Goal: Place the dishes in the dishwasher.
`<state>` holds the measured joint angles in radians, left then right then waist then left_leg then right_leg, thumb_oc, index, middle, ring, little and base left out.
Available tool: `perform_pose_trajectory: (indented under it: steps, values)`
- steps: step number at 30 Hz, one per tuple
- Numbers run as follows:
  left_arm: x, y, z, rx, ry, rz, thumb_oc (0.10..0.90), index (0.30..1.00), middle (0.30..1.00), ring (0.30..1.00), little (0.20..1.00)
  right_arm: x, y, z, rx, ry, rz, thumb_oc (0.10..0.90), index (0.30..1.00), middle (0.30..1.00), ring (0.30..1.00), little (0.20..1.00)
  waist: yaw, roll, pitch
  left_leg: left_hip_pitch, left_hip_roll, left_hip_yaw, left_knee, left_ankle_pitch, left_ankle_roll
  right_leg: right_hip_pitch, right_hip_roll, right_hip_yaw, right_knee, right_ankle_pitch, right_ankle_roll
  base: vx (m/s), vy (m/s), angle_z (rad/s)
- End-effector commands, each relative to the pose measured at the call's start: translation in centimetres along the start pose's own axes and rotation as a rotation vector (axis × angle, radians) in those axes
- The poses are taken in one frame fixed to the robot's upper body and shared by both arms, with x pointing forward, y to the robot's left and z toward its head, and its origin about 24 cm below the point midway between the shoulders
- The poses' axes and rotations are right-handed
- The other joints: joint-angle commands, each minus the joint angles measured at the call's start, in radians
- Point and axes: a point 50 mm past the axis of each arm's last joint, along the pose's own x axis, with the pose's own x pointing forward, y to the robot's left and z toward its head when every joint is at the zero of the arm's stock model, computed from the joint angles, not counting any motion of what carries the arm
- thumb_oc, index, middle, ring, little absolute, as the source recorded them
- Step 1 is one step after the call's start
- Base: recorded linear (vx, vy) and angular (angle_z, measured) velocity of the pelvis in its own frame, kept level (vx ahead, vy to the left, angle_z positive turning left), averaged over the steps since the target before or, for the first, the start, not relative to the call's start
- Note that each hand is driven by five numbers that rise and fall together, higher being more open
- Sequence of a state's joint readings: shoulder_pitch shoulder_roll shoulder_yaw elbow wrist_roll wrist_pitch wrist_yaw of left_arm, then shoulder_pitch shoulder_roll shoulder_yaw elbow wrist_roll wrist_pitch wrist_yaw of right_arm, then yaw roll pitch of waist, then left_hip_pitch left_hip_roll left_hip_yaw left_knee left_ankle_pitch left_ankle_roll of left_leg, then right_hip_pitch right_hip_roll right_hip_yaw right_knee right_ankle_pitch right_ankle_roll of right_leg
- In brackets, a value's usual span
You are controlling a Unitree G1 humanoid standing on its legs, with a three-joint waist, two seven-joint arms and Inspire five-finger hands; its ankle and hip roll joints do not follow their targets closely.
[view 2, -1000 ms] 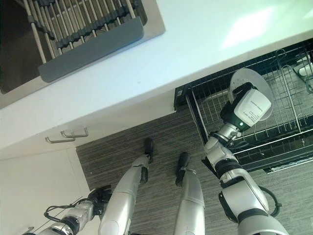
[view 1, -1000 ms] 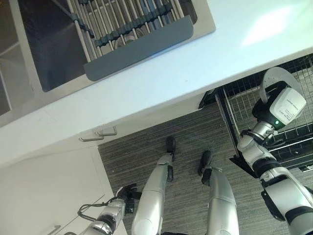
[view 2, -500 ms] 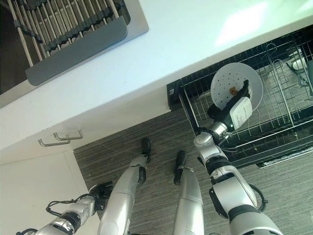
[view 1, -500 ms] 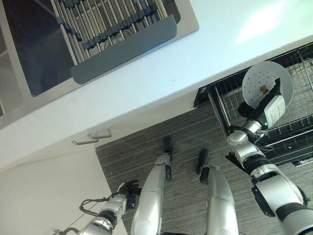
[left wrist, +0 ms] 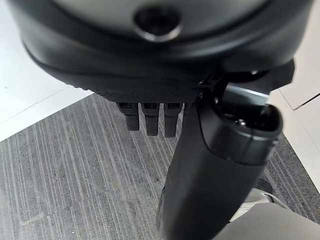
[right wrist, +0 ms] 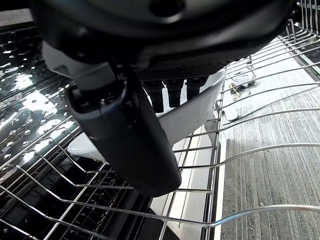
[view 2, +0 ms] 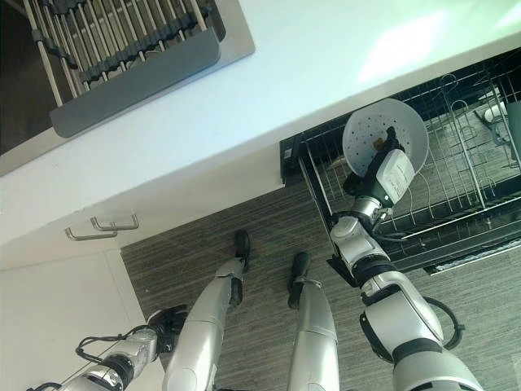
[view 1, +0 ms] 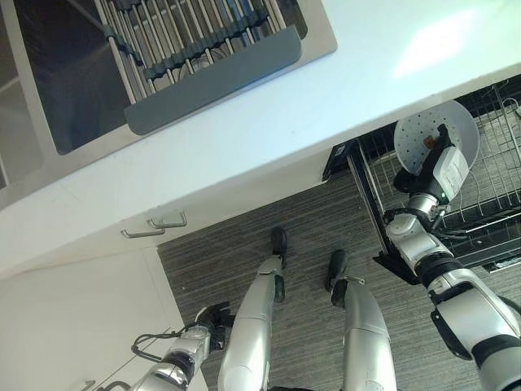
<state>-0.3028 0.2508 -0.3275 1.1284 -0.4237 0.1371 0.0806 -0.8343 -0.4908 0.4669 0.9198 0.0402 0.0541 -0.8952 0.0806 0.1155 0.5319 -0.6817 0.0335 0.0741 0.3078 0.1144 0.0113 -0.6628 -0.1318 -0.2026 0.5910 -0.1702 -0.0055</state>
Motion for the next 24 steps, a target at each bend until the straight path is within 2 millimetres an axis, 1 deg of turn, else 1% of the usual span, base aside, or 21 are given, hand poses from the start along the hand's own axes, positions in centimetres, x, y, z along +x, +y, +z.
perform_pose_trajectory:
  steps: [1,4,5,7,9,10,12,17,24]
  values:
    - [-0.4,0.5,-4.5,0.015,0.143,0.054,0.8,0.9,0.9,0.9,0.9,0.0,-0.6,1.3,0.006,-0.089,-0.063,0.8,0.9,0.9,0.9,0.9,0.011,0.007,-0.012,0.054,-0.022,0.01,-0.008,-0.114,0.0,0.052,0.069,0.012,-0.024,-0.015,0.034,0.0,0.0,0.0]
    - [-0.6,0.5,-5.3,0.014,0.159,0.059,0.8,0.9,0.9,0.9,0.9,-1.3,-0.1,1.2,-0.008,-0.091,-0.078,0.8,0.9,0.9,0.9,0.9,0.001,-0.005,-0.012,0.086,-0.014,0.018,-0.008,-0.128,-0.003,0.094,0.073,0.014,-0.076,0.002,0.04,0.05,-0.012,-0.06]
    - [-0.6,0.5,-5.6,0.014,0.163,0.062,0.8,0.9,0.9,0.9,0.9,-1.9,-0.1,1.2,-0.037,-0.11,-0.104,0.8,0.9,0.9,0.9,0.9,-0.004,-0.012,-0.012,0.101,-0.012,0.018,-0.008,-0.134,-0.004,0.115,0.074,0.015,-0.098,0.009,0.043,0.07,-0.014,-0.05]
    - [-0.7,0.2,-5.9,0.02,0.166,0.071,0.8,0.9,0.9,0.9,0.9,-3.0,0.2,1.1,-0.072,-0.132,-0.097,0.8,0.9,0.9,0.9,0.9,-0.014,-0.021,-0.012,0.127,-0.008,0.018,-0.008,-0.141,-0.007,0.15,0.078,0.018,-0.13,0.02,0.046,0.08,-0.003,-0.06]
    - [-0.7,0.1,-6.0,0.026,0.165,0.079,0.8,0.9,0.9,0.9,0.9,-4.1,0.8,0.7,-0.091,-0.125,-0.083,0.8,0.9,0.9,0.9,0.9,-0.019,-0.026,-0.012,0.14,-0.006,0.021,-0.008,-0.145,-0.006,0.165,0.08,0.019,-0.141,0.023,0.046,0.06,-0.009,-0.06]
    - [-0.8,0.0,-6.2,0.024,0.17,0.082,0.8,0.9,0.9,0.9,0.9,-5.1,1.2,0.1,-0.11,-0.117,-0.073,0.8,0.9,0.9,0.9,0.9,-0.023,-0.027,-0.012,0.149,-0.006,0.021,-0.008,-0.148,-0.005,0.178,0.081,0.019,-0.148,0.024,0.044,0.06,-0.021,-0.01]
    - [-0.9,0.0,-6.5,0.018,0.174,0.083,0.8,0.9,0.9,0.9,0.9,-6.0,1.5,-0.4,-0.111,-0.099,-0.057,0.8,0.9,0.9,0.9,0.9,-0.026,-0.026,-0.012,0.162,-0.008,0.018,-0.008,-0.151,-0.004,0.192,0.081,0.019,-0.151,0.023,0.041,0.05,-0.016,0.01]
    - [-1.0,0.3,-7.1,0.024,0.184,0.079,0.8,0.9,0.9,0.9,0.9,-6.8,1.8,-1.1,-0.117,-0.081,-0.053,0.8,0.9,0.9,0.9,0.9,-0.028,-0.021,-0.012,0.193,-0.013,0.014,-0.008,-0.155,-0.003,0.23,0.076,0.016,-0.16,0.02,0.036,0.04,-0.027,0.0]
    - [-1.3,0.7,-8.2,0.029,0.203,0.091,0.8,0.9,0.9,0.9,0.9,-6.9,1.5,-0.9,-0.042,-0.094,-0.053,0.8,0.9,0.9,0.9,0.9,-0.033,-0.021,-0.012,0.251,-0.013,0.011,-0.008,-0.168,-0.002,0.292,0.08,0.02,-0.171,0.013,0.032,0.06,-0.022,0.0]
